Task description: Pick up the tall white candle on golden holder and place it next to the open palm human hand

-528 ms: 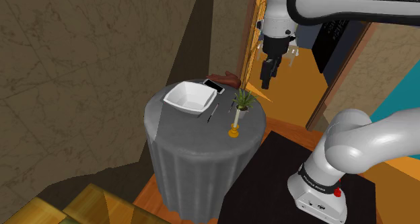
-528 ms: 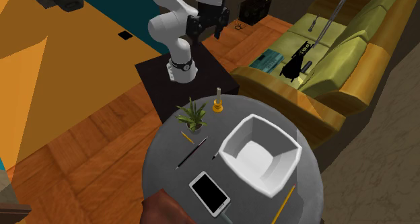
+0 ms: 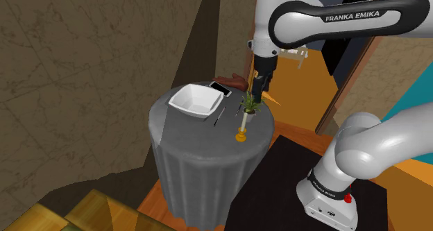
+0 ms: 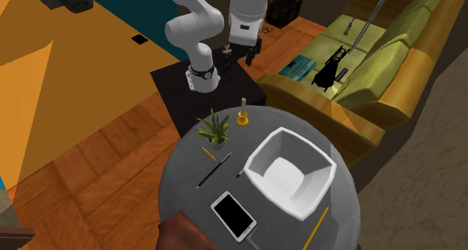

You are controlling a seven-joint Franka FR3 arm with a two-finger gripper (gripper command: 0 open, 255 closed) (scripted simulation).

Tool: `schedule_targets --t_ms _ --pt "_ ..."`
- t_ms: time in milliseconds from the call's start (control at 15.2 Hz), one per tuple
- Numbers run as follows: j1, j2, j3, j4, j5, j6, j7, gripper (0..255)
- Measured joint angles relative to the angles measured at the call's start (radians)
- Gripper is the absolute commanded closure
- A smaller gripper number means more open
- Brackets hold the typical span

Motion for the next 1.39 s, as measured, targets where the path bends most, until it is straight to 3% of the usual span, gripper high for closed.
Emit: schedule_targets --t_ms 396,594,924,1320,1386 --pt "0.005 0.191 -0.017 -0.022 0.023 0.192 -0.031 0" --pt "0.005 0.224 -0.020 -0.047 0.025 0.248 -0.038 0" --pt "0.005 0.240 -0.020 -0.101 0.026 0.318 -0.039 0" --pt "0.006 0.243 -0.019 -0.110 0.026 0.331 -0.038 0" --pt "0.006 0.243 -0.019 -0.110 0.026 0.331 -0.038 255"
